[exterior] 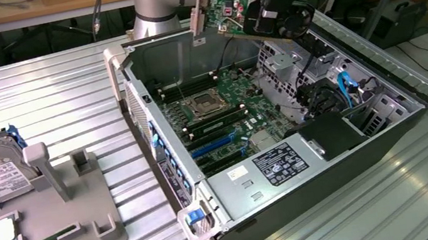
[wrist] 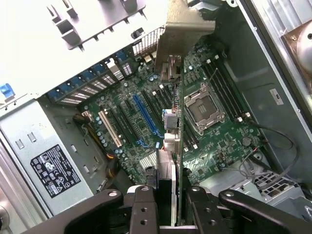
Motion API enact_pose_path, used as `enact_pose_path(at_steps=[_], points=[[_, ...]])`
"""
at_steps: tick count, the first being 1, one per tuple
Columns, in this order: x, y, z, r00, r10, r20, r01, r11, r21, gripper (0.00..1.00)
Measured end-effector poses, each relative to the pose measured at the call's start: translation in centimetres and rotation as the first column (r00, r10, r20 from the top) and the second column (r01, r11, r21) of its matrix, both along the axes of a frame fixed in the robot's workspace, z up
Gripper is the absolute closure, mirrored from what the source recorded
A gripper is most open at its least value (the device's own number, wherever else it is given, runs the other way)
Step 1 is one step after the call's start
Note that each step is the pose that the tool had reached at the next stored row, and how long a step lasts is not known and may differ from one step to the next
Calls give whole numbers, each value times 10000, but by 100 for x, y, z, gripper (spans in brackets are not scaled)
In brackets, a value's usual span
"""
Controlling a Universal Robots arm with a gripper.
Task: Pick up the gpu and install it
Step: 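Insert the gpu into the slot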
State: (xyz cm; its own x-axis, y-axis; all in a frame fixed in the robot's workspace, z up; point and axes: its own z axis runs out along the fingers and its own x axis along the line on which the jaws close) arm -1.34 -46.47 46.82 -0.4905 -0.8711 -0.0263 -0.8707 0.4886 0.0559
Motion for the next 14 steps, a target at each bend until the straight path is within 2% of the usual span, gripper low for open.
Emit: enact_pose_path(at_steps=[5,14], points=[[0,0,0,9992,387,0,-387,9992,0,72],[0,0,0,9938,1116,0,-1116,9938,0,72]])
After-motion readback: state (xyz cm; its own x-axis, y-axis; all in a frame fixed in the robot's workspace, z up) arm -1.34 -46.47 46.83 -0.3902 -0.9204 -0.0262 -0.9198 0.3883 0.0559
